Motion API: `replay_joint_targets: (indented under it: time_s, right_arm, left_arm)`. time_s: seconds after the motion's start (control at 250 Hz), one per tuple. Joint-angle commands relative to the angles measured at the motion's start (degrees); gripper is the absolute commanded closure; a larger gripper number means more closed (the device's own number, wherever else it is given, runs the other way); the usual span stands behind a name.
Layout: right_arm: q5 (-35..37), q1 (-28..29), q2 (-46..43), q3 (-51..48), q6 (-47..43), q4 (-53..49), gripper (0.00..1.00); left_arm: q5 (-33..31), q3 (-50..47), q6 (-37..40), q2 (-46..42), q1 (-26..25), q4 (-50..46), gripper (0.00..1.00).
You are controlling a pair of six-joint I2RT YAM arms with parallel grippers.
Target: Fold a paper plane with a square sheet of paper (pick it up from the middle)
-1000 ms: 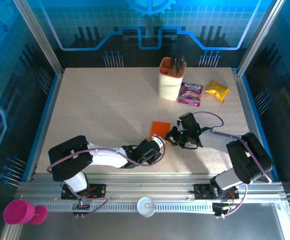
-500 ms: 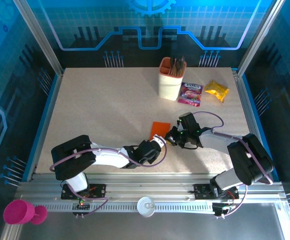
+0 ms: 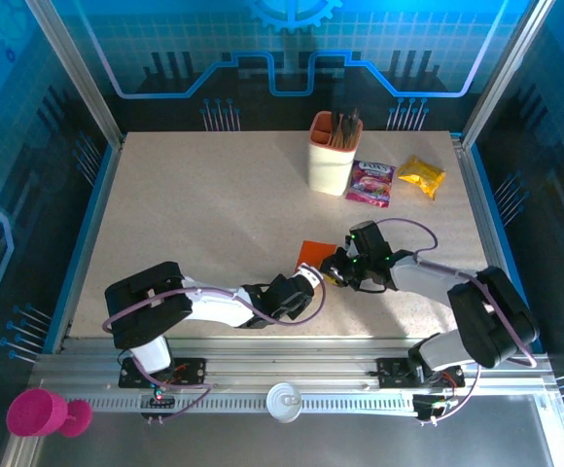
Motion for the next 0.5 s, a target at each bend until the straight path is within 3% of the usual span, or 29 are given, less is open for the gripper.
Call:
replay_joint_targets:
  time_s: [0.0, 0.272, 0.32, 0.495]
  right_arm:
    - [3.3, -0.8, -5.5, 1.2, -4.0, -8.8, 0.78]
    - [3.3, -7.7, -5.9, 10.7, -17.7, -21.1, 0.82]
    - [1.6, -8.3, -4.2, 12.8, -20.0, -21.6, 0.83]
    - [-7.3, -7.7, 2.8, 18.6, -26.4, -20.4, 0.92]
  left_arm:
    - [1.6, -1.4, 0.2, 0.2, -0.2, 2.4, 0.92]
    - [6.3, -4.1, 1.3, -0.7, -0.2, 6.6, 0.92]
    - [7.5, -4.9, 2.4, -0.8, -0.2, 8.1, 0.98]
    - [10.1, -6.6, 4.6, -0.5, -0.2, 11.4, 1.0]
